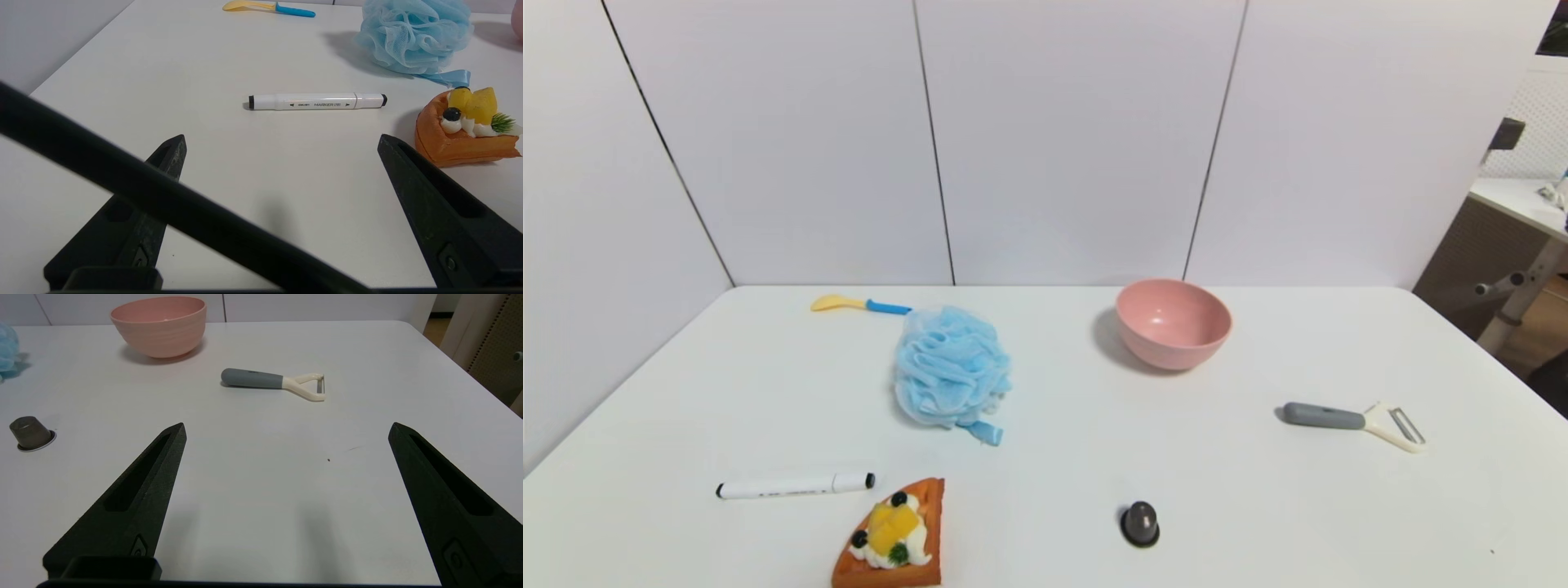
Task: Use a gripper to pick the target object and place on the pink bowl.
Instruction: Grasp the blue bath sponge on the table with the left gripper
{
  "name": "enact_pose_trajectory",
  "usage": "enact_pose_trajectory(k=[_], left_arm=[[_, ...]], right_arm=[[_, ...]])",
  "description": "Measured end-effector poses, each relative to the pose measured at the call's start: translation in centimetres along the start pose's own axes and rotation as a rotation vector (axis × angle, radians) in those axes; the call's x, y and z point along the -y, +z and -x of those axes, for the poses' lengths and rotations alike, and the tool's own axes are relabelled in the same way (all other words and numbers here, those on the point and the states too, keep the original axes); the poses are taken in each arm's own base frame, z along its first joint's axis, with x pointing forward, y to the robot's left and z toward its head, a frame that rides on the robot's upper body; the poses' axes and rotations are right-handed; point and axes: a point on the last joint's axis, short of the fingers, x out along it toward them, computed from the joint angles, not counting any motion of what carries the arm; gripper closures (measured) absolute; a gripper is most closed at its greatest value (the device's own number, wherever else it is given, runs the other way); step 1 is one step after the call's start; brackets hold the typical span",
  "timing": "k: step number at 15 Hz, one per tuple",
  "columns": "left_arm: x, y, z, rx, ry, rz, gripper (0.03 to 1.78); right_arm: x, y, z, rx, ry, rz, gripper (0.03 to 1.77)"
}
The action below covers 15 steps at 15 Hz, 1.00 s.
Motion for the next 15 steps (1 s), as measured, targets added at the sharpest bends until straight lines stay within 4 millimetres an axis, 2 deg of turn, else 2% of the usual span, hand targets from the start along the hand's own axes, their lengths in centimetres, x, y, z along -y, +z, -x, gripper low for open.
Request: enact_pose_trajectory(k=[15], left_arm=[[0.00, 0.00, 0.00, 0.000, 0.000, 0.000, 0.12]], right_arm=[[0.00, 0.00, 0.00, 0.000, 0.000, -0.001, 0.09]])
